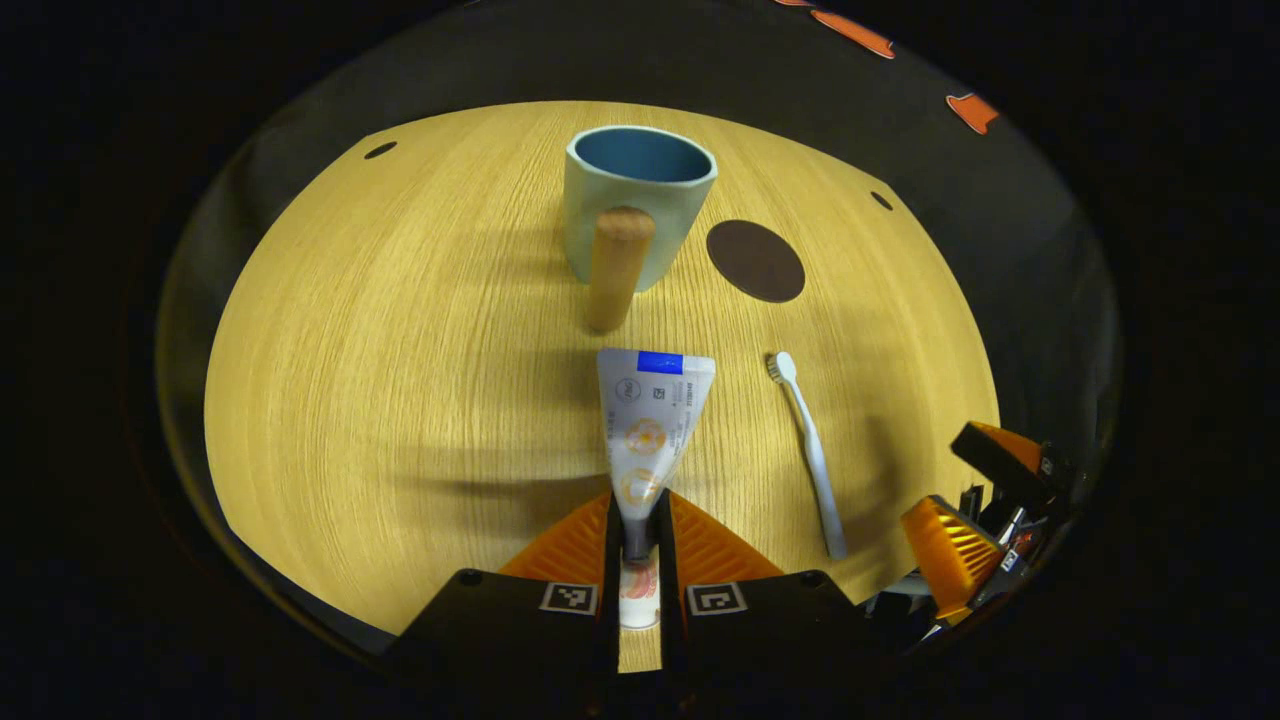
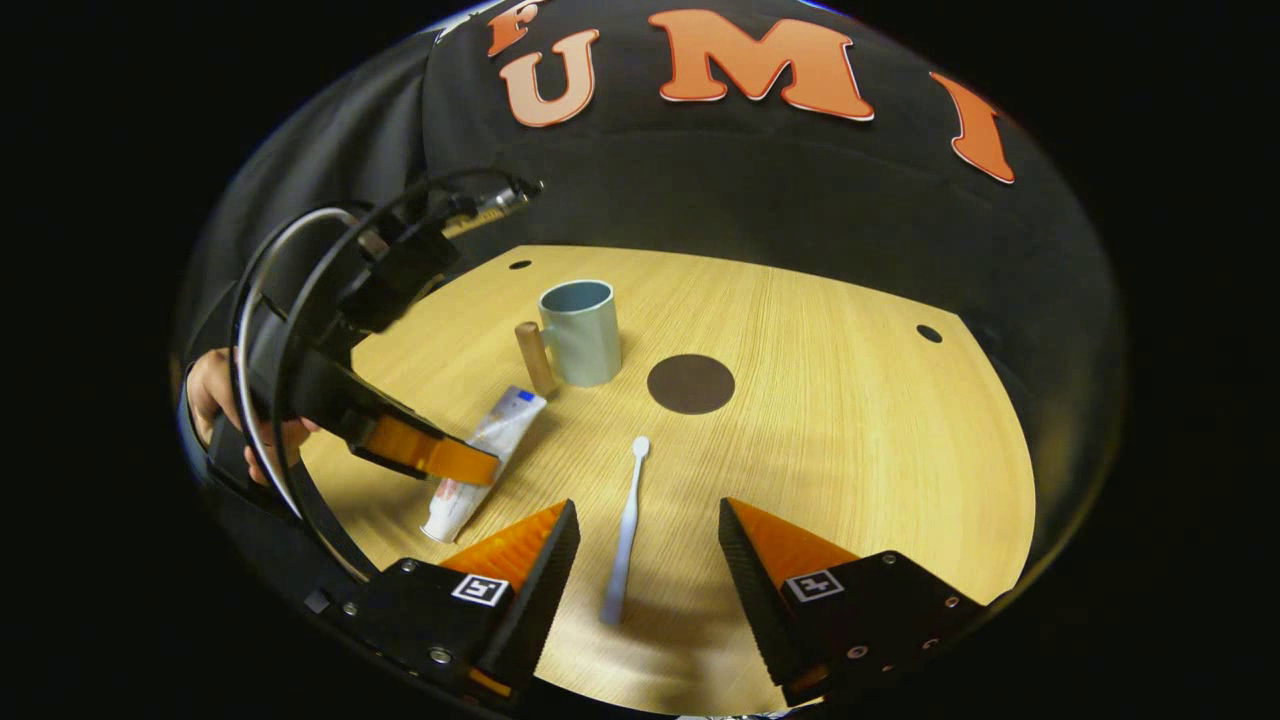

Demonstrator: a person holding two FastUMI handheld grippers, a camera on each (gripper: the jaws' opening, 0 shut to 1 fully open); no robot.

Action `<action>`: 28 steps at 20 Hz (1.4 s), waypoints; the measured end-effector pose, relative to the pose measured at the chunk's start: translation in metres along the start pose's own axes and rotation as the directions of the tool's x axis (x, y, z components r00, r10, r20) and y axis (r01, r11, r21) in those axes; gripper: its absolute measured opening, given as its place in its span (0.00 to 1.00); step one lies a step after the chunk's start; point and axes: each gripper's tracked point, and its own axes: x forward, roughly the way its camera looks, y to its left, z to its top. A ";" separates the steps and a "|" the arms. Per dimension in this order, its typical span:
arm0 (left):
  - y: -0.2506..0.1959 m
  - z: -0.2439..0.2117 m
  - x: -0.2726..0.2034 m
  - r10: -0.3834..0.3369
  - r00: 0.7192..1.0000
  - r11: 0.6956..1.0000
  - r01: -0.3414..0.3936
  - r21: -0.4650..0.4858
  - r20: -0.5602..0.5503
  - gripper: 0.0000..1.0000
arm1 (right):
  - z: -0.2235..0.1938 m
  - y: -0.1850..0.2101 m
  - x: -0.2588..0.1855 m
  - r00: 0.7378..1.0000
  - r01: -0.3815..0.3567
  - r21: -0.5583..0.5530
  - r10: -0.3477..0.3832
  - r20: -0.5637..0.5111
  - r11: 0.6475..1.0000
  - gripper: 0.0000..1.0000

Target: Put the toothbrush and toothpaste on the desktop into the cup, then pick up the cup and place it on the coaster on the desktop.

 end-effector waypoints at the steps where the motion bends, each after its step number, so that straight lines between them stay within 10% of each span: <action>1: 0.006 0.006 -0.003 -0.009 1.000 1.000 0.009 -0.002 0.021 0.18 | -0.003 0.002 0.005 1.000 0.000 -0.004 0.000 -0.016 1.000 0.84; 13: 0.013 0.051 -0.038 -0.132 0.953 0.990 0.112 0.087 0.272 0.13 | -0.025 0.017 0.057 0.988 0.006 -0.051 -0.014 -0.157 0.999 0.70; 28: 0.011 0.144 -0.174 -0.186 0.730 0.982 0.133 0.131 0.658 0.12 | -0.035 0.014 0.082 0.972 0.042 -0.004 -0.042 -0.230 0.999 0.11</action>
